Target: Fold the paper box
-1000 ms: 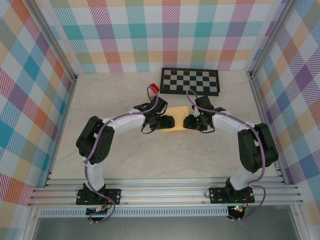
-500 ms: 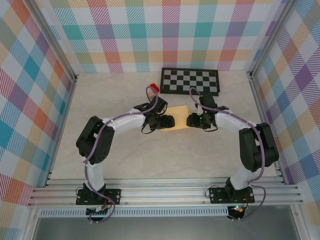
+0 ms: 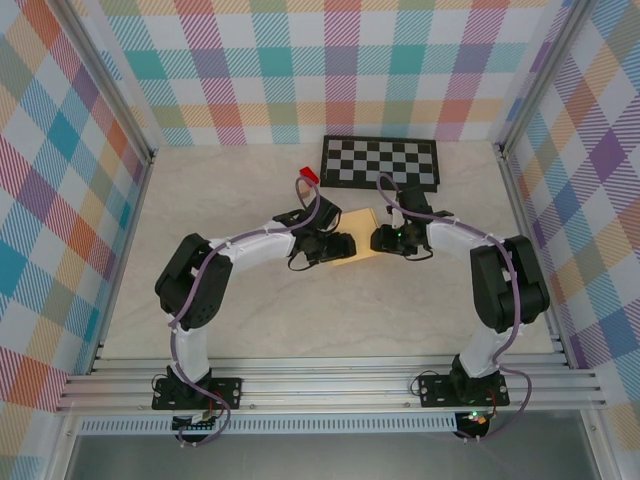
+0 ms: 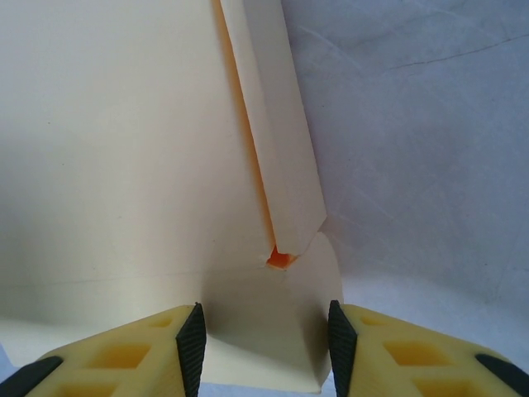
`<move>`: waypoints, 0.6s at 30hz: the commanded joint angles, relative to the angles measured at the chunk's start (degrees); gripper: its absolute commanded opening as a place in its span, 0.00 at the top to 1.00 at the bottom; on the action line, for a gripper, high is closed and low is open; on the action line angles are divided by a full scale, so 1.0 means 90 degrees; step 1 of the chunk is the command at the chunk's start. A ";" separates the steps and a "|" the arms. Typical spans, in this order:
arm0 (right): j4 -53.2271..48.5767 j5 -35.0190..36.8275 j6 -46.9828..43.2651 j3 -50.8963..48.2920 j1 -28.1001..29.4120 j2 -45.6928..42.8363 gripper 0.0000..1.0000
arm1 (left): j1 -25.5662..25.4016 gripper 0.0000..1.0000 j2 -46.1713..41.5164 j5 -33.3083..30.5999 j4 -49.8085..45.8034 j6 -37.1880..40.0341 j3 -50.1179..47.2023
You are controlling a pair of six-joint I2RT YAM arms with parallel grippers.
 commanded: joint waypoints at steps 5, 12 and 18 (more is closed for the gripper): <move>0.0354 -0.0799 0.0044 -0.0122 -0.0011 -0.0038 0.58 | -0.0162 0.35 0.0127 0.0303 0.0437 -0.0440 0.0030; 0.0219 -0.0921 0.0045 -0.0045 -0.0015 -0.0054 0.59 | -0.0176 0.41 0.0092 -0.0027 0.0087 -0.0115 0.0220; 0.0069 -0.0877 -0.0071 0.0015 -0.0006 0.0007 0.59 | -0.0159 0.46 0.0292 -0.0491 -0.0307 0.0528 0.0291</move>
